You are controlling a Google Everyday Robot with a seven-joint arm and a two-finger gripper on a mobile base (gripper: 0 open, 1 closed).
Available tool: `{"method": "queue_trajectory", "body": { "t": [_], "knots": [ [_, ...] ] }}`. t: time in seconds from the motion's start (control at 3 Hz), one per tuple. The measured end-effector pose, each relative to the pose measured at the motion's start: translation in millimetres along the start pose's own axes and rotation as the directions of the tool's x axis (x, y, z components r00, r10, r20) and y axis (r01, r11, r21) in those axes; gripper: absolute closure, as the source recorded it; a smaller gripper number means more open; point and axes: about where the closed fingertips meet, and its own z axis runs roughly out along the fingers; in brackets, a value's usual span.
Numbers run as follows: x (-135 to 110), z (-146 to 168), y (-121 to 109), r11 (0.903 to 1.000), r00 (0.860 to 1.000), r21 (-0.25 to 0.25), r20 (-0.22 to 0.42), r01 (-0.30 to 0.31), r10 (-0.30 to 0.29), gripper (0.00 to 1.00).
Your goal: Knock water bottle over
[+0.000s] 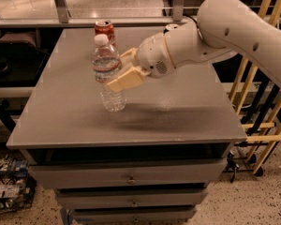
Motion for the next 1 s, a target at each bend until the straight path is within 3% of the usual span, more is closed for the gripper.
{"method": "queue_trajectory", "body": {
  "t": [0.33, 0.67, 1.0],
  "knots": [
    [-6, -13, -15, 0.996, 0.983, 0.044, -0.167, 0.078, -0.07, 1.0],
    [-6, -14, -20, 0.9877, 0.928, 0.044, -0.35, 0.15, -0.125, 1.0],
    [-1, -1, -13, 0.9797, 0.839, -0.002, -0.516, 0.201, -0.173, 1.0]
  ]
}}
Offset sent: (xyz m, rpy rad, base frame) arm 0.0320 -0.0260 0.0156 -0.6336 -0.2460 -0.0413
